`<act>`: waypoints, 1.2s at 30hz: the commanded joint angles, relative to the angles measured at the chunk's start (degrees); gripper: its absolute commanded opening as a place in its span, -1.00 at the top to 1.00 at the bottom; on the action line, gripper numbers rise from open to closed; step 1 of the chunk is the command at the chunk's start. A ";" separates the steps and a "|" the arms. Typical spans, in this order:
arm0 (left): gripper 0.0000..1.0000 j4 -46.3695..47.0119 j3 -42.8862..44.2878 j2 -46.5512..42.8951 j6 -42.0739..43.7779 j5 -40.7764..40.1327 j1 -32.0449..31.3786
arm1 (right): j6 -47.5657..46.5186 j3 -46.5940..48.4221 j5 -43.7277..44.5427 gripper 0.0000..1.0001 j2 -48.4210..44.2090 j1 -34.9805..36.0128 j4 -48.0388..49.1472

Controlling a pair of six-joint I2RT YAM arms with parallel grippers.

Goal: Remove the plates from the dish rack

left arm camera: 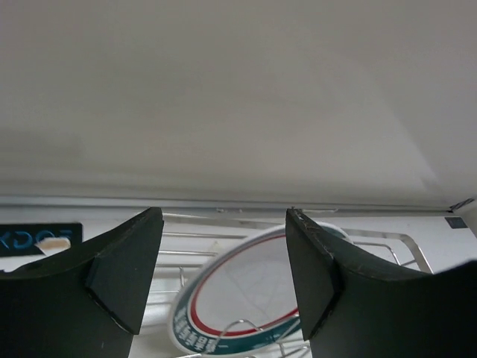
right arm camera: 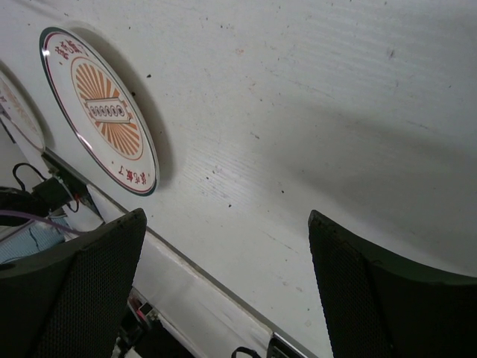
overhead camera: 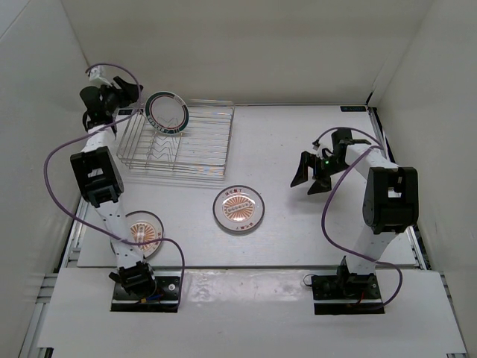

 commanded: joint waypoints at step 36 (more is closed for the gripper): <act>-0.02 2.35 3.08 9.15 5.66 14.41 -2.76 | -1.19 13.26 1.70 -0.81 2.58 -0.22 -18.36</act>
